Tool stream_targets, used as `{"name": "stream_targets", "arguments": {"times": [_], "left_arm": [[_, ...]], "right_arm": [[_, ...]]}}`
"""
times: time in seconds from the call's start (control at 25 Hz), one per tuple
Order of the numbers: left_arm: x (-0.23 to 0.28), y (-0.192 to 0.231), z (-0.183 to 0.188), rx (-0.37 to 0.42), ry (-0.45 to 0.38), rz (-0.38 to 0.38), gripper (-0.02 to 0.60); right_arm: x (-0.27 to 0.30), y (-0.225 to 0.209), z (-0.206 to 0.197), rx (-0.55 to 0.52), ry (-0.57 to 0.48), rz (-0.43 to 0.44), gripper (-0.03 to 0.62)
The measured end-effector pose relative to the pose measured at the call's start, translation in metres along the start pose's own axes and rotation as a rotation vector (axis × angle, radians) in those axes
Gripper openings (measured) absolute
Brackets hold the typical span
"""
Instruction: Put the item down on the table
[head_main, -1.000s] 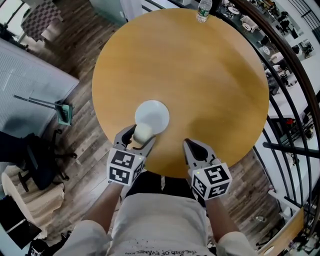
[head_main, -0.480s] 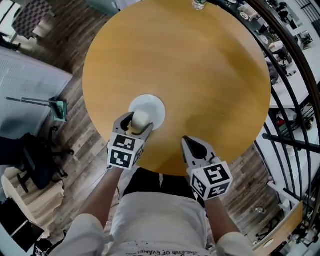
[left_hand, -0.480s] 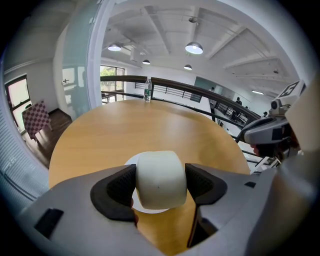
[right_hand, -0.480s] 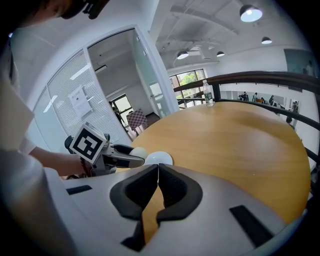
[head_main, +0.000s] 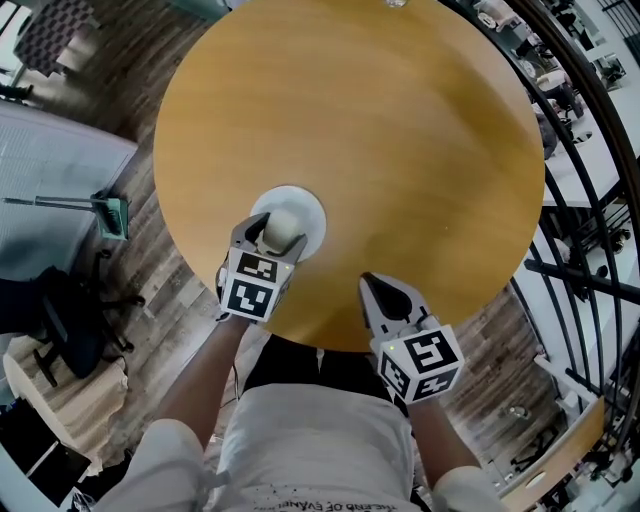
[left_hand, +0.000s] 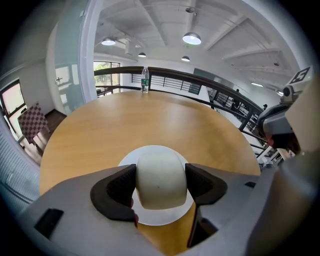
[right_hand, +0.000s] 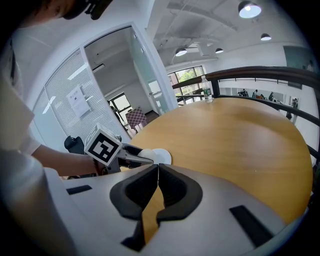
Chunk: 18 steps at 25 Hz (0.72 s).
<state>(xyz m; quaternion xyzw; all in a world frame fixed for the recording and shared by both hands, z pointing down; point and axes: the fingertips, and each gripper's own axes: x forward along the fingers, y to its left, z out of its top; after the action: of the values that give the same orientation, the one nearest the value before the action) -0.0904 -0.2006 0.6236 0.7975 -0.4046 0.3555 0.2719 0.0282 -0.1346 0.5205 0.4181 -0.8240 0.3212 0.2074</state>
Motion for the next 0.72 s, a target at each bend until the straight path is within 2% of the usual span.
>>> {"name": "stream_targets", "arguments": {"times": [0.72], "left_arm": [[0.033, 0.005, -0.01, 0.054, 0.084, 0.02, 0.318]], "right_arm": [[0.007, -0.015, -0.001, 0.029, 0.018, -0.008, 0.025]]}}
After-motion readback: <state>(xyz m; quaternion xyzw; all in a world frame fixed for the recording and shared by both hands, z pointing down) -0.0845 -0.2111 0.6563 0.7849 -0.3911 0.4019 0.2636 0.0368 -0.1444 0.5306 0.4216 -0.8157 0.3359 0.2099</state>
